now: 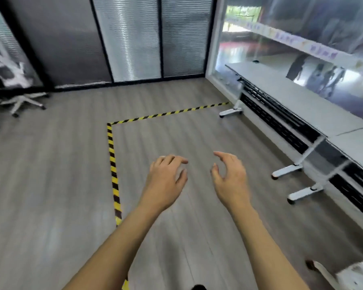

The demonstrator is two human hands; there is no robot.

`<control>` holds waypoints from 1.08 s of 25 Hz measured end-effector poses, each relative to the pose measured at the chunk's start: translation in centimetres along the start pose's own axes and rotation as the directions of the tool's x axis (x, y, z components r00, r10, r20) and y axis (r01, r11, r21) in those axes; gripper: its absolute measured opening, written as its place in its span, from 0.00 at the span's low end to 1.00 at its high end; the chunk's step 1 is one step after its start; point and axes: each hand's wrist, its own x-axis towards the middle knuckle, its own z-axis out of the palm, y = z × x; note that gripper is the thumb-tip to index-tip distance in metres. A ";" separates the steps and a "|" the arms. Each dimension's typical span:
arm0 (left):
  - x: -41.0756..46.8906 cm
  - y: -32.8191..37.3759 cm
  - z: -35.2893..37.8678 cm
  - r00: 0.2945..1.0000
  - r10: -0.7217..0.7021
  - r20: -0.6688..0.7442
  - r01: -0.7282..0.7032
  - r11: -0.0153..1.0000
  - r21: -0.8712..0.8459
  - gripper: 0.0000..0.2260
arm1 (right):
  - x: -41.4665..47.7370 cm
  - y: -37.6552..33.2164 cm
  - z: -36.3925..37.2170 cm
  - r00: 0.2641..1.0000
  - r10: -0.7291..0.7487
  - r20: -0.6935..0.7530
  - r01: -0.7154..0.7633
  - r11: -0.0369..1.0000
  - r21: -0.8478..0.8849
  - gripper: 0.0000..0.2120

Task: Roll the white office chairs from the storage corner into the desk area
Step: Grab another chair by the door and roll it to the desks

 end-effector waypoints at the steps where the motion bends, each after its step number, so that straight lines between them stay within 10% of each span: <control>1: 0.2 -3.2 -1.9 0.998 -0.055 -0.028 0.055 0.998 0.007 0.16 | 1.4 -2.2 3.2 0.998 -0.037 0.041 0.036 0.999 0.029 0.16; 21: 9.1 -68.1 -38.4 0.616 -0.620 -0.485 0.726 0.686 0.045 0.11 | 27.5 -55.5 71.5 0.560 -0.692 0.455 0.387 0.704 0.595 0.18; 27: 12.8 -89.4 -51.1 0.592 -0.619 -0.516 0.741 0.670 0.045 0.10 | 33.6 -72.8 89.0 0.575 -0.690 0.440 0.341 0.691 0.637 0.17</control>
